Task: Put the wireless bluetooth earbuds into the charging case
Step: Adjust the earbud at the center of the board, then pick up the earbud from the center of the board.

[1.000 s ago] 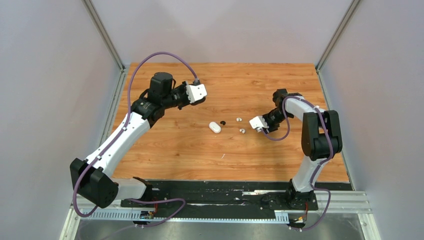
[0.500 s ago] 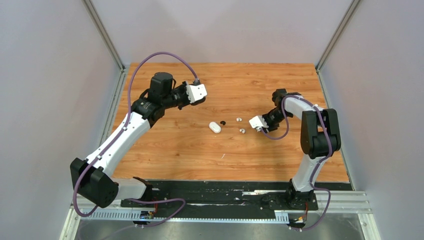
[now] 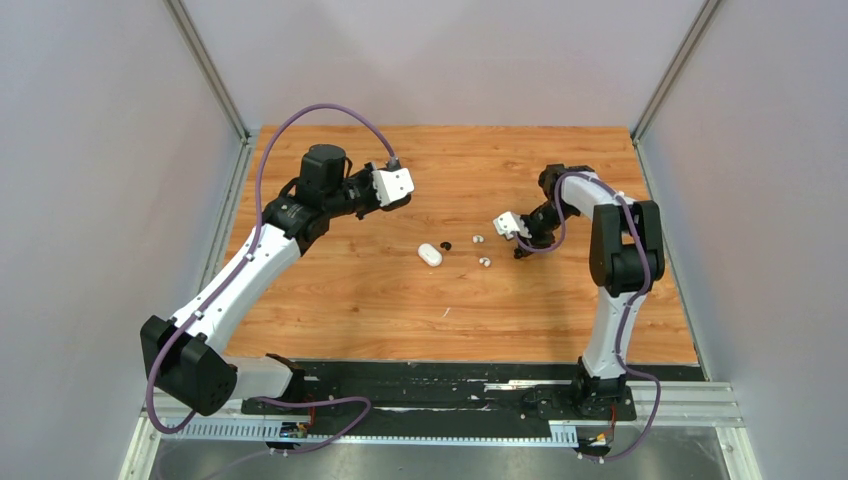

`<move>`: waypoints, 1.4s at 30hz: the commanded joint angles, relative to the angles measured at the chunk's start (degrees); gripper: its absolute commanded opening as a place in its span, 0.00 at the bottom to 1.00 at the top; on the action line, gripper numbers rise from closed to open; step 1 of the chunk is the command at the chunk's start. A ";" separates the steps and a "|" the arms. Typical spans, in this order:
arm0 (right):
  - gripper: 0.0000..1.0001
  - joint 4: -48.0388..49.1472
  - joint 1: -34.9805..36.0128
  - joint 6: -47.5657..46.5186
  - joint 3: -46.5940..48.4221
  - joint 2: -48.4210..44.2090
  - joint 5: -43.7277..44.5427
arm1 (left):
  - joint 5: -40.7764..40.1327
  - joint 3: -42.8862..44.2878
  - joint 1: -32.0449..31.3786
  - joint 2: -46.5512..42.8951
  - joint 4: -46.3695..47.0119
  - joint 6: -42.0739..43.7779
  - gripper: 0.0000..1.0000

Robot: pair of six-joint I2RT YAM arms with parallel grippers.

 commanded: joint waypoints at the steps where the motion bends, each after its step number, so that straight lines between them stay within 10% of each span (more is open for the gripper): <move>1: 0.28 -9.10 0.63 5.19 4.62 4.47 -0.58 | -0.04 2.16 -0.20 -0.32 0.08 -1.01 0.00; 42: 0.28 15.52 1.16 7.38 -20.16 -18.62 -8.12 | 0.61 0.94 -0.20 -1.20 2.03 -2.80 0.00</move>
